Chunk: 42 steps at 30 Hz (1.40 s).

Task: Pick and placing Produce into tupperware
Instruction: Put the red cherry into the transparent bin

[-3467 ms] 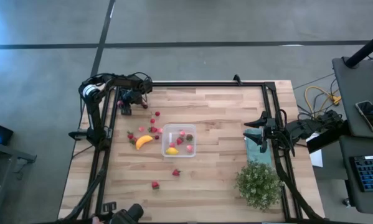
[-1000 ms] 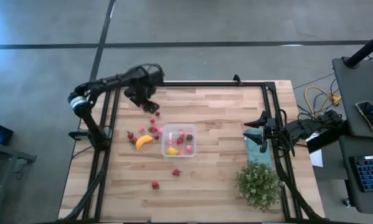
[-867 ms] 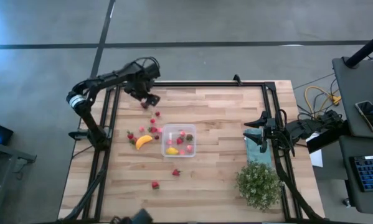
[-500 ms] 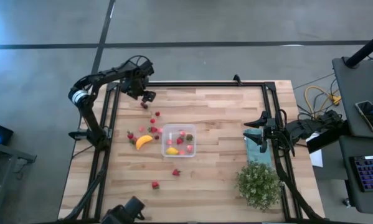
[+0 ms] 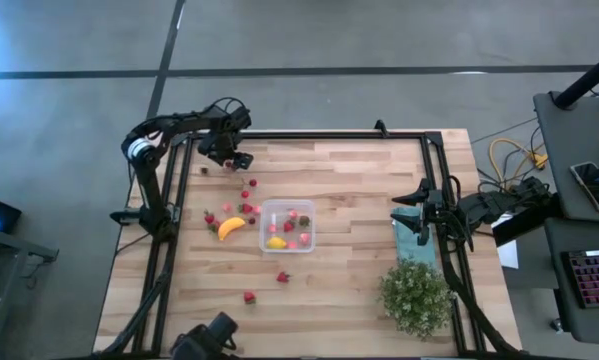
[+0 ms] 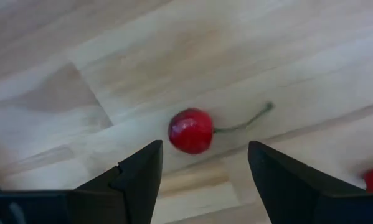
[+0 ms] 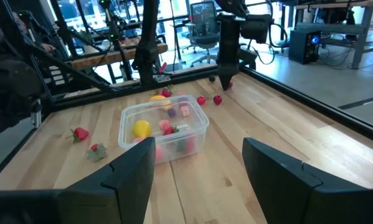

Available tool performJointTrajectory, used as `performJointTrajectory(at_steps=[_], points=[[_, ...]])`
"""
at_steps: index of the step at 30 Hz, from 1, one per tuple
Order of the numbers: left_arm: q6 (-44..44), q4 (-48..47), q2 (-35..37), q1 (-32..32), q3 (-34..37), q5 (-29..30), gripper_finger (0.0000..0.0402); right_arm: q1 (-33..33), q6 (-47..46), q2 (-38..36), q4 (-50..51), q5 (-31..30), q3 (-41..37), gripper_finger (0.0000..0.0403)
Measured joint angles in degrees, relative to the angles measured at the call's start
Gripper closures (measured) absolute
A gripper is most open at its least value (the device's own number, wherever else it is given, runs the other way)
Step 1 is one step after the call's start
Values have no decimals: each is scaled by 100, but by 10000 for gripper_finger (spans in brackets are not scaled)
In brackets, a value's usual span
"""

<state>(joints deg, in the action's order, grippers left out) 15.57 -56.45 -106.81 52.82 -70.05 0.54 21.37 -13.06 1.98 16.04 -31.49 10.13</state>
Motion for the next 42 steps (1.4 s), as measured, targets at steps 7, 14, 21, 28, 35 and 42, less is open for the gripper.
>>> performJointTrajectory(at_steps=[7,14,21,28,35,42], points=[[-99,17,-135,6,-15,12,180,0,0,0,-1,0,0,170],[-253,323,44,5,-6,376,180,-2,0,0,-1,0,0,170],[-303,380,33,6,-1,450,198,-2,0,0,1,0,0,170],[-406,393,33,4,-1,441,259,0,0,0,1,-1,0,170],[-435,343,33,4,-1,430,287,0,0,0,-1,-1,0,170],[-432,289,33,-3,5,425,288,-1,1,0,0,-1,0,170]])
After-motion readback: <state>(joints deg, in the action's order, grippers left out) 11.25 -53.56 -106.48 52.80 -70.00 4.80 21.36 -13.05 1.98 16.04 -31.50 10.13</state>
